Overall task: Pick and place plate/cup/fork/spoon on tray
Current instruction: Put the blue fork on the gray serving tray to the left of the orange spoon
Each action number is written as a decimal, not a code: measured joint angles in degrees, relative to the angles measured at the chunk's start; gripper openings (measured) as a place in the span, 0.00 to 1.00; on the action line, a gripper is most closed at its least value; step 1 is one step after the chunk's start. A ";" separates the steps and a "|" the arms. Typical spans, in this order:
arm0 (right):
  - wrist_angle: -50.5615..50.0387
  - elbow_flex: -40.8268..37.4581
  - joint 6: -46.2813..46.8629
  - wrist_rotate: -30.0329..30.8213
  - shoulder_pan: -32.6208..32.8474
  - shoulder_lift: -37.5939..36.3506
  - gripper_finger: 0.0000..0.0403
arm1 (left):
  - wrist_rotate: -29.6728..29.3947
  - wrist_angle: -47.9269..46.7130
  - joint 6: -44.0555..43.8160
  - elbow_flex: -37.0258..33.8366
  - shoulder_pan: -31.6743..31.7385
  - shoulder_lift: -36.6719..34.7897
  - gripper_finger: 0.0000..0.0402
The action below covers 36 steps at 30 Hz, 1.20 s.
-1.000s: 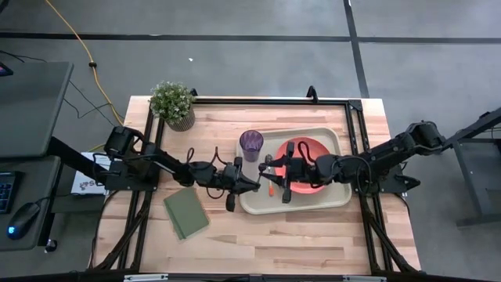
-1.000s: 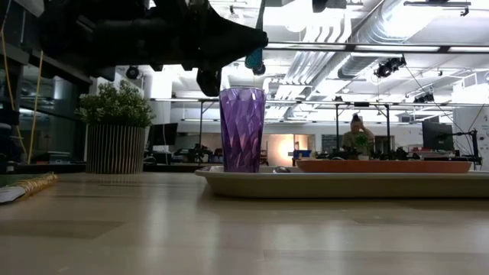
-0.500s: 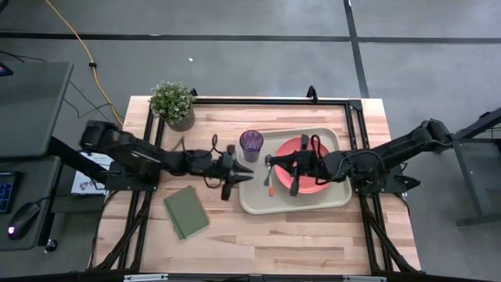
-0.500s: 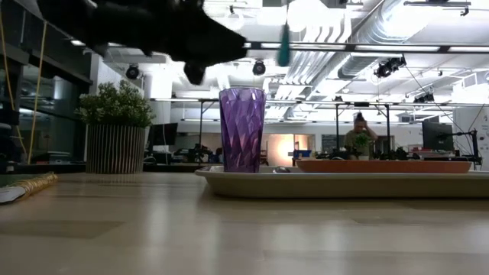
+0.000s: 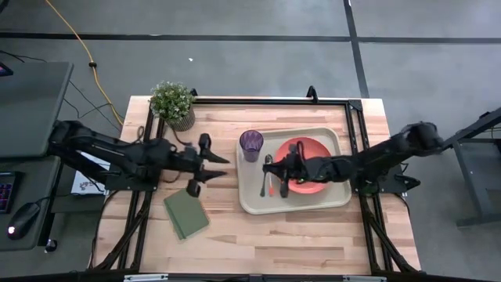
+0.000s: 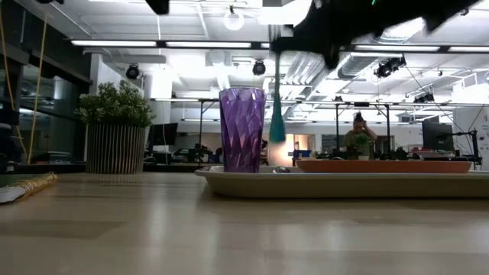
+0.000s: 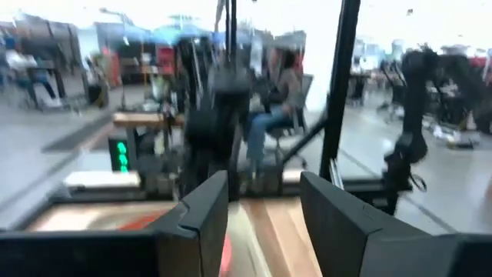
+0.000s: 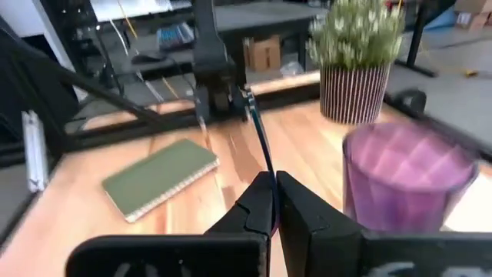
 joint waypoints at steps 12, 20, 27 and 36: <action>9.89 3.66 7.44 -23.09 -12.54 17.45 0.00 | -0.43 0.51 0.44 -2.48 -0.22 -5.32 0.36; 8.99 3.78 10.23 -23.60 -14.71 20.35 0.00 | -0.42 0.40 0.05 -2.48 -0.22 -5.30 0.36; 6.89 3.85 12.27 -23.04 -16.53 22.51 0.00 | -0.42 0.41 -0.49 -2.48 -0.22 -5.28 0.36; 5.40 3.83 14.78 -23.05 -17.42 23.45 0.00 | -0.42 0.37 -0.51 -2.48 -0.22 -5.28 0.36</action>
